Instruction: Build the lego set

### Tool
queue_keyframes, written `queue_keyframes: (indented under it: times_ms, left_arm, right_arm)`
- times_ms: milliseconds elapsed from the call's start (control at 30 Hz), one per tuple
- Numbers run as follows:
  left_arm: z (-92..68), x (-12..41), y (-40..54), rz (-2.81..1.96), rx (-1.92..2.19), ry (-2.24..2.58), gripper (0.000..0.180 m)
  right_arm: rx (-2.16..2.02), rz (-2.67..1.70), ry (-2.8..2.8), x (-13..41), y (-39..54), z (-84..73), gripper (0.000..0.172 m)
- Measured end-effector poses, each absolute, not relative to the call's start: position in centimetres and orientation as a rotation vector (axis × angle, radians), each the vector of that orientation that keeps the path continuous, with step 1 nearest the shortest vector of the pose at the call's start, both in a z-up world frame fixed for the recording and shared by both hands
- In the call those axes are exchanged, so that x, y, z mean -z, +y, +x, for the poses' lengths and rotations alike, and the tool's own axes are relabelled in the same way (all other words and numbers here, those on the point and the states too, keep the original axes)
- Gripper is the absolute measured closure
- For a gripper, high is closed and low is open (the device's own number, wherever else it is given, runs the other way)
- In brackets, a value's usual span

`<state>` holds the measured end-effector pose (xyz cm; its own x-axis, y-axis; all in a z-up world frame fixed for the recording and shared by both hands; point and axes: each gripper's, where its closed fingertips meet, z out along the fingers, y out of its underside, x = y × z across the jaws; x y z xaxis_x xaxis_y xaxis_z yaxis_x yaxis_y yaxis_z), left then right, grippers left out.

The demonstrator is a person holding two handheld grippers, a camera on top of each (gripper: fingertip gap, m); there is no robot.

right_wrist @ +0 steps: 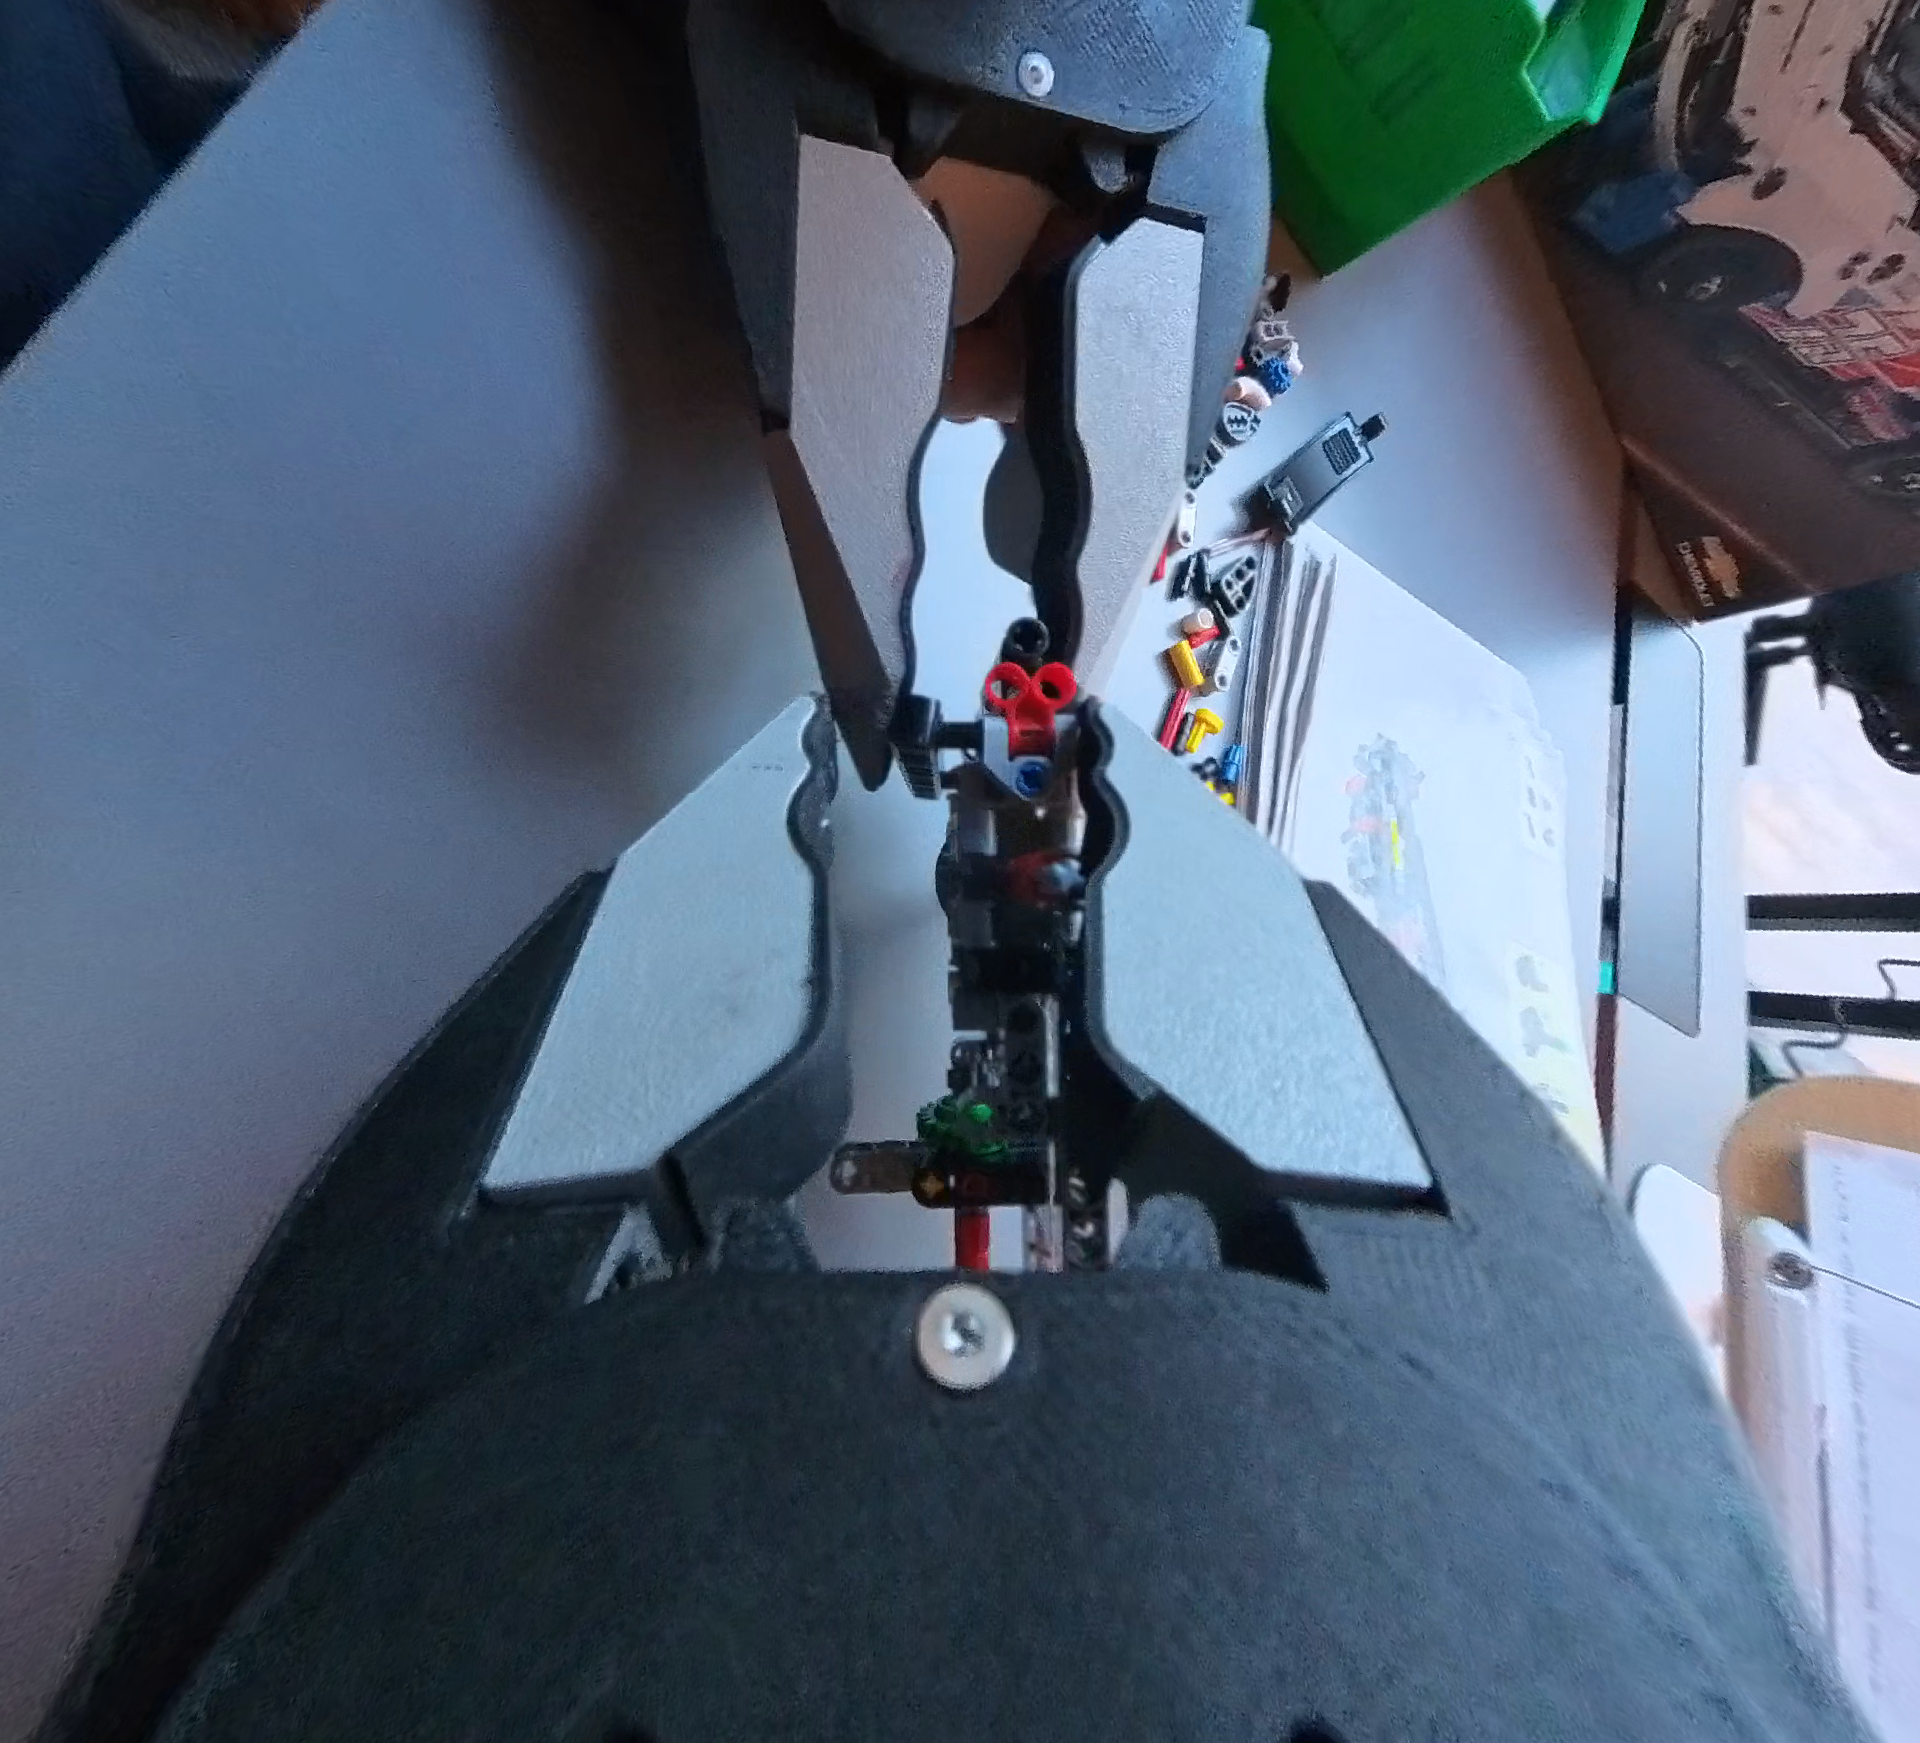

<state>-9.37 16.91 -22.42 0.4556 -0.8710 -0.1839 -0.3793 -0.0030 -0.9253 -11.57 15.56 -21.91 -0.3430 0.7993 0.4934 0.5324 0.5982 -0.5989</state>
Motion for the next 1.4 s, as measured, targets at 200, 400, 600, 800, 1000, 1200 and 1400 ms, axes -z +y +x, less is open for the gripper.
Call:
queue_keyframes:
  times_ms: [200, 400, 600, 800, 1000, 1200, 1400]
  left_arm:
    - [-9.3, 22.3, 16.9, -1.595, 0.598, 1.107, 0.154]
    - [-9.5, 22.0, 17.1, -1.589, 0.626, 1.099, 0.154]
    - [-9.7, 22.3, 17.4, -1.617, 0.614, 1.093, 0.152]
    - [-9.9, 22.7, 17.5, -1.642, 0.569, 1.092, 0.152]
    - [-9.9, 22.6, 17.7, -1.641, 0.494, 1.098, 0.154]
    - [-10.2, 21.8, 17.3, -1.648, 0.623, 1.056, 0.156]
    - [-10.3, 22.4, 16.8, -1.600, 0.466, 1.173, 0.157]
  right_arm:
    - [-0.468, -1.073, -2.085, 21.7, 15.7, -11.5, 0.129]
    - [-0.596, -1.116, -2.115, 21.3, 15.8, -11.5, 0.132]
    - [-0.647, -1.142, -2.051, 20.8, 16.2, -11.6, 0.140]
    - [-0.554, -1.108, -2.027, 21.1, 15.8, -11.9, 0.141]
    - [-0.579, -1.086, -2.221, 21.1, 16.0, -12.0, 0.143]
    - [-0.779, -1.205, -2.174, 20.3, 15.8, -12.6, 0.142]
    - [-0.712, -1.243, -2.090, 20.7, 15.4, -12.6, 0.142]
